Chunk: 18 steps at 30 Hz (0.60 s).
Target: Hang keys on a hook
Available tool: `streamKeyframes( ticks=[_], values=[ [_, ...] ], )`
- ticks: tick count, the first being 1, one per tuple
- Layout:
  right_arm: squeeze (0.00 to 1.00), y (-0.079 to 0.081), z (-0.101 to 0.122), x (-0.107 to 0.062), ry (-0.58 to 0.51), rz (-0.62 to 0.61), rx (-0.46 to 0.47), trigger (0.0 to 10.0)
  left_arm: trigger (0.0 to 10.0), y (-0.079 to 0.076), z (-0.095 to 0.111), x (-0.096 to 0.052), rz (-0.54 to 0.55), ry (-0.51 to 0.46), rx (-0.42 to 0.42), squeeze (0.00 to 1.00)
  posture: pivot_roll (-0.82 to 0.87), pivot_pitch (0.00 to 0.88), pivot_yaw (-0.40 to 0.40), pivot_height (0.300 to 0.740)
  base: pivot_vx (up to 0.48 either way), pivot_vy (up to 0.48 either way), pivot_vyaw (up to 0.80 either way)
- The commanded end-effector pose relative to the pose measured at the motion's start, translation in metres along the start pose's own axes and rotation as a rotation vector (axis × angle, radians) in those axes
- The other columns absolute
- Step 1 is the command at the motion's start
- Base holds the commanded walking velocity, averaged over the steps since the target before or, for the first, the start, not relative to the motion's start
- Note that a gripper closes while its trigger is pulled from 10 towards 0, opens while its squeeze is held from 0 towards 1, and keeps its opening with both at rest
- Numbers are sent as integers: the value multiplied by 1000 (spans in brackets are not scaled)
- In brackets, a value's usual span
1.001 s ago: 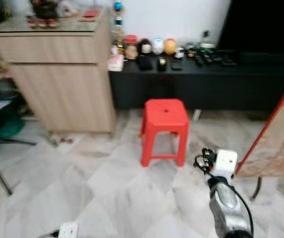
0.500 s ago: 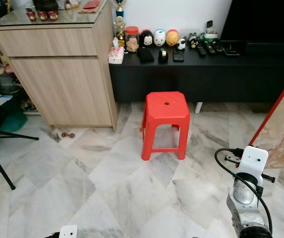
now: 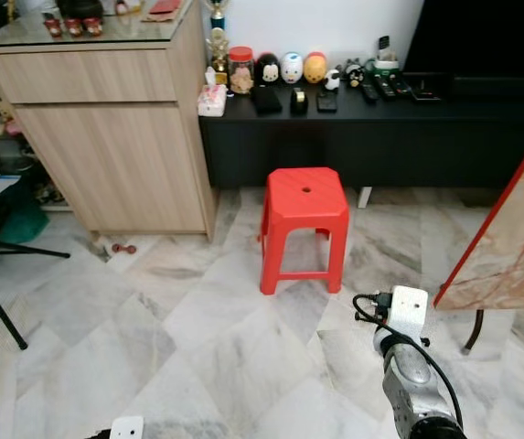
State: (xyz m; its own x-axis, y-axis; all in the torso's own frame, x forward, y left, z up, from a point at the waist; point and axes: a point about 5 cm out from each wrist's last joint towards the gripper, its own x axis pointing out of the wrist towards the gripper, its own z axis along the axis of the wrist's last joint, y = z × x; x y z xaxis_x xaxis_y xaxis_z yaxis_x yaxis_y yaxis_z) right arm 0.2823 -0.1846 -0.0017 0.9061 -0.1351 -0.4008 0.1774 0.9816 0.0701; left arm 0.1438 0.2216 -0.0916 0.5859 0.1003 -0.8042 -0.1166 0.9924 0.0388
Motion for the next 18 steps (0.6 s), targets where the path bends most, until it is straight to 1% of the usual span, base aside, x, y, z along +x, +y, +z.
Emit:
streamKeyframes(
  ticks=[1, 2, 7, 10, 11, 14, 18],
  values=[
    [0, -5, 0, 1, 14, -6, 20, 10000, 10000, 0, -4, -1, 1, 14, -1, 0, -88, 20, -12, 740, 0, 0, 0],
    [0, -7, 2, 2, 10, -1, 22, 10000, 10000, -1, -4, -1, -1, 18, 15, 0, -92, 15, -10, 740, 0, 0, 0],
    [0, -9, 7, 4, -5, 8, 24, 10000, 10000, -2, -4, -1, -12, 24, 43, 0, -96, 7, -12, 740, 0, 0, 0],
    [0, -10, 8, 4, -7, 7, 22, 10000, 10000, -3, -5, -1, -17, 25, 45, 0, -97, 3, -14, 740, 0, 0, 0],
    [0, -11, 9, 5, -16, -8, 27, 10000, 10000, -4, -5, -1, -26, 28, 58, 0, -100, 0, -12, 740, 0, -259, 0],
    [0, -12, 11, 5, -22, -23, 33, 10000, 10000, -5, -6, -1, -29, 31, 62, 0, -103, 0, -11, 740, 0, -259, 0],
    [0, -9, 12, 5, -34, -9, 39, 10000, 10000, -7, -9, -1, -40, 40, 72, 0, -107, 0, -9, 740, 0, -258, 0]
  ],
)
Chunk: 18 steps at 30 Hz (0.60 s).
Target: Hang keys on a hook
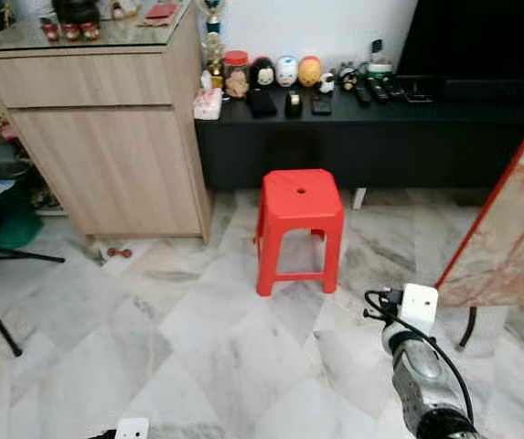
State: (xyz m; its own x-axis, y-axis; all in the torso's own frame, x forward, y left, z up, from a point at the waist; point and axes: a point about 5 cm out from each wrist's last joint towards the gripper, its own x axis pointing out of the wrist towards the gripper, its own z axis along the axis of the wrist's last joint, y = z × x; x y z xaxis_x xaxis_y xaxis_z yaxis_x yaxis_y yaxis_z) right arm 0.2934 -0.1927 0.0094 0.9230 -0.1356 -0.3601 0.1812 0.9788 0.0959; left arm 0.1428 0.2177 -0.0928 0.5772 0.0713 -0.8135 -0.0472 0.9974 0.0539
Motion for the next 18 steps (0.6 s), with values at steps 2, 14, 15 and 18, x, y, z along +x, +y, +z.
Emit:
streamKeyframes(
  ticks=[2, 14, 15, 18],
  values=[
    [0, -3, -3, -2, 7, -10, 12, 10000, 10000, -4, -7, -1, -13, 28, 7, 0, -107, 0, -9, 740, 0, -262, 0],
    [0, -1, 0, 0, -12, -12, 31, 10000, 10000, 0, -9, -2, -12, 30, 20, 0, -104, 0, -9, 740, 0, -282, 0],
    [0, -1, 1, 0, -15, -13, 34, 10000, 10000, 2, -9, -3, -10, 29, 18, 0, -104, 0, -9, 740, 0, -304, 0],
    [0, -1, 1, 0, -17, -16, 33, 10000, 10000, 2, -9, -3, -9, 28, 16, 0, -104, 0, -8, 740, 0, -299, 0]
  ],
)
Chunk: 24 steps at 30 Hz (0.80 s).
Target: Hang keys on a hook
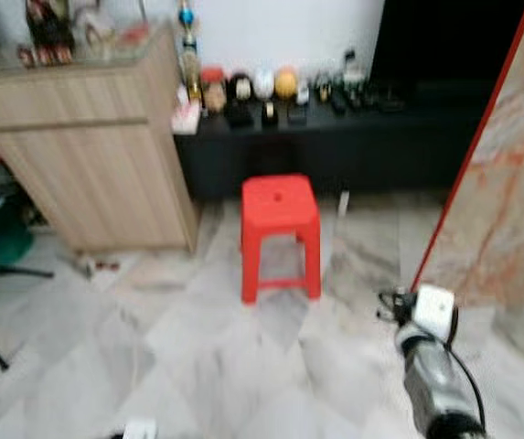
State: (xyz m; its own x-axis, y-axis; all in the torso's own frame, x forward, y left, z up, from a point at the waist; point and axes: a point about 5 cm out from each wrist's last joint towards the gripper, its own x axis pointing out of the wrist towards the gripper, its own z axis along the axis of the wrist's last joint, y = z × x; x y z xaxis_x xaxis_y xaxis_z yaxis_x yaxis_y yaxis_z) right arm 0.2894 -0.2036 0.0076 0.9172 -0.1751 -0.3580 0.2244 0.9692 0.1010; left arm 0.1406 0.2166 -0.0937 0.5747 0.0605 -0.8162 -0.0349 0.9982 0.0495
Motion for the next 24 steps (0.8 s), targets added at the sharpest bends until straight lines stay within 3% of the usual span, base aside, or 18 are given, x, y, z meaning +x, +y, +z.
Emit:
streamKeyframes(
  ticks=[1, 24],
  values=[
    [0, 10, 2, 1, -11, 19, 14, 10000, 10000, 3, -6, -2, 2, 25, 8, 0, -104, 0, -8, 740, 0, -296, 0],
    [0, -1, 12, 4, -52, -49, 5, 10000, 10000, -5, 0, 1, -20, 14, 26, 0, -99, 35, -6, 740, 0, -299, 0]
  ],
)
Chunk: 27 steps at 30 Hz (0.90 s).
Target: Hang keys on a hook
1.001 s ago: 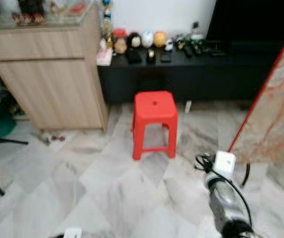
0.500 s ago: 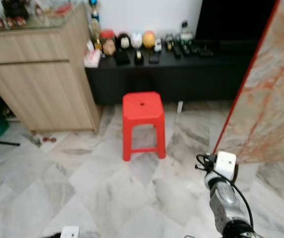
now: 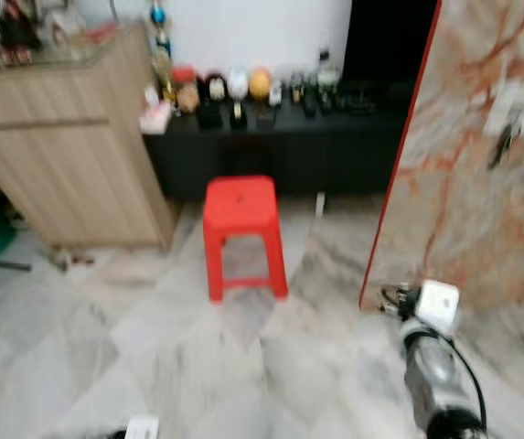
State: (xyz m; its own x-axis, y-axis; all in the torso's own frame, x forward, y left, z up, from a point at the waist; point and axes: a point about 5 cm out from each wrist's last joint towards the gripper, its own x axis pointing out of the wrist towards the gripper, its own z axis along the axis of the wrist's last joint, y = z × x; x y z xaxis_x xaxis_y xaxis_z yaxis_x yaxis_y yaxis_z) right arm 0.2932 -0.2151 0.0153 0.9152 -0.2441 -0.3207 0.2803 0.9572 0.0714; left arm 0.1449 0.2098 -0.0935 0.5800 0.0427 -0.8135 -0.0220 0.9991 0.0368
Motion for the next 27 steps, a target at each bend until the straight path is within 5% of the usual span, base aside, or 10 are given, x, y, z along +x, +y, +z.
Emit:
streamKeyframes(
  ticks=[1, 27],
  values=[
    [0, 8, 2, 1, -8, 12, 15, 10000, 10000, 2, -4, -1, -2, 19, 25, 0, -97, 37, -7, 740, 0, -300, 0],
    [0, 6, 10, 4, -43, 2, 9, 10000, 10000, -1, -4, -1, -2, 10, 20, 0, -94, 19, -15, 740, 0, -299, 0]
  ],
)
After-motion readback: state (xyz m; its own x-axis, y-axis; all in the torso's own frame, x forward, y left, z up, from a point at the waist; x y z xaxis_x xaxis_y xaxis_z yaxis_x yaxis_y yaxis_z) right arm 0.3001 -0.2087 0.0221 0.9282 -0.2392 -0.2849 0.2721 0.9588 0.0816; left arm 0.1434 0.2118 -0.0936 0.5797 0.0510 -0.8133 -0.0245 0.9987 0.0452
